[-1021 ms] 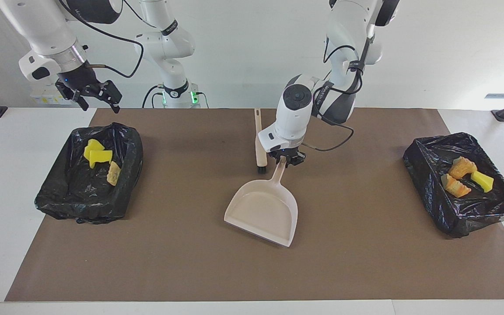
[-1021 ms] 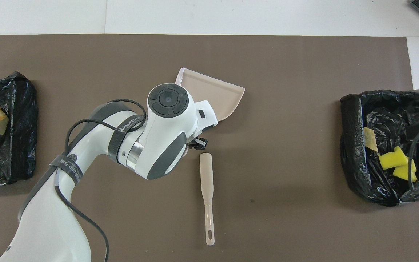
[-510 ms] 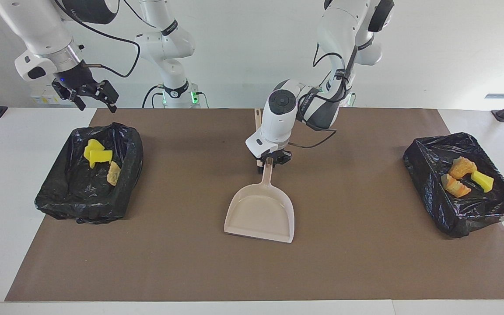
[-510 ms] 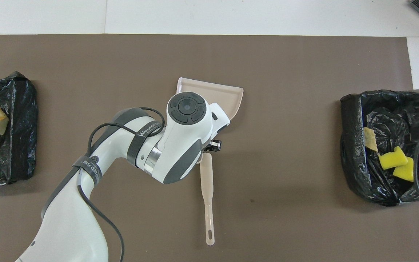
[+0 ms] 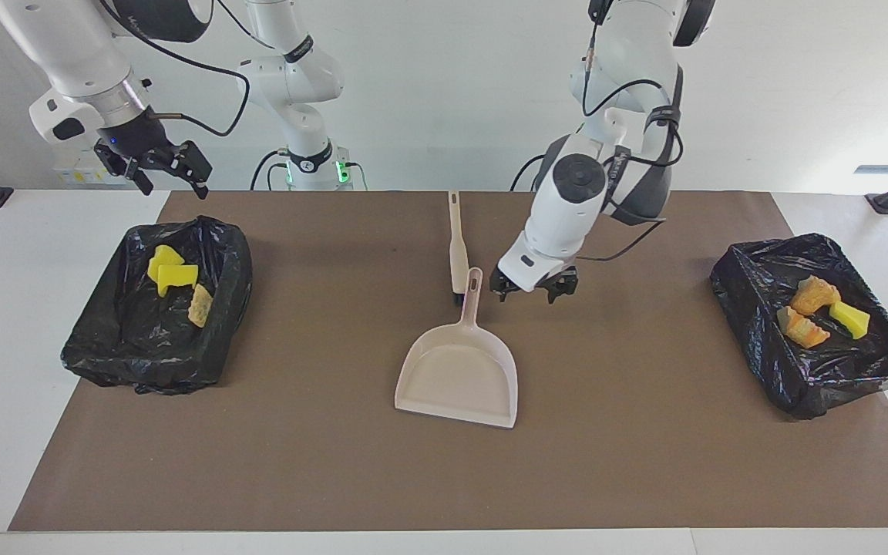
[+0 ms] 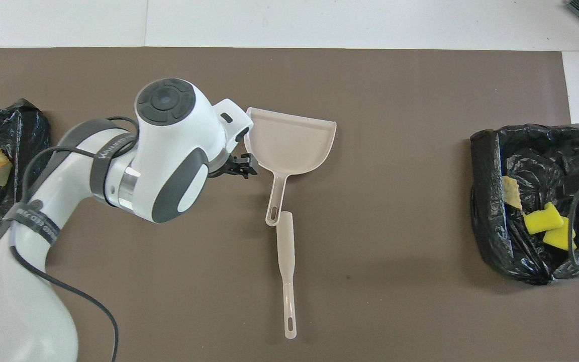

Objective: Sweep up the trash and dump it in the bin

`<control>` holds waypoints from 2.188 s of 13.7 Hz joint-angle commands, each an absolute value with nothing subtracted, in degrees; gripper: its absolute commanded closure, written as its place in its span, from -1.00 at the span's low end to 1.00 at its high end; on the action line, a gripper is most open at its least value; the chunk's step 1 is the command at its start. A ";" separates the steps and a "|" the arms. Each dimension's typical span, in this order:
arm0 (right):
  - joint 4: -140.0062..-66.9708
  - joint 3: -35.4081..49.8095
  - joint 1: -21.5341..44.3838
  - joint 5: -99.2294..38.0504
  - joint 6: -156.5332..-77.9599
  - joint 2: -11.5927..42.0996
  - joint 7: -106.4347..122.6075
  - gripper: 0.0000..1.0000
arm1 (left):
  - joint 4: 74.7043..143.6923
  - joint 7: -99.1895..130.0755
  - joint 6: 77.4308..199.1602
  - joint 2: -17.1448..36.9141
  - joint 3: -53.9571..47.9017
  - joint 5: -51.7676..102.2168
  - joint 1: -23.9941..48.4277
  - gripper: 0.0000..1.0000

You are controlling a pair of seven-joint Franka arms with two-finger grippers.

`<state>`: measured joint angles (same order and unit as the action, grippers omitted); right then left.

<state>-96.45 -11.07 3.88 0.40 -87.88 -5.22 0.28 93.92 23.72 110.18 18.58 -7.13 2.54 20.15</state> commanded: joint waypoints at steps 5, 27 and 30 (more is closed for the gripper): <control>-95.89 -10.37 3.25 0.70 -86.84 -5.19 2.11 -1.00 | 93.69 13.75 108.99 14.60 -7.38 2.81 8.89 -1.00; -98.35 -10.37 3.08 0.70 -85.87 -6.77 2.11 -1.00 | 92.55 -5.10 91.86 -0.69 -0.09 0.44 0.18 -1.00; -98.35 -10.37 3.08 0.70 -85.87 -6.77 2.11 -1.00 | 93.34 -3.79 88.25 -3.33 0.17 0.35 0.35 -1.00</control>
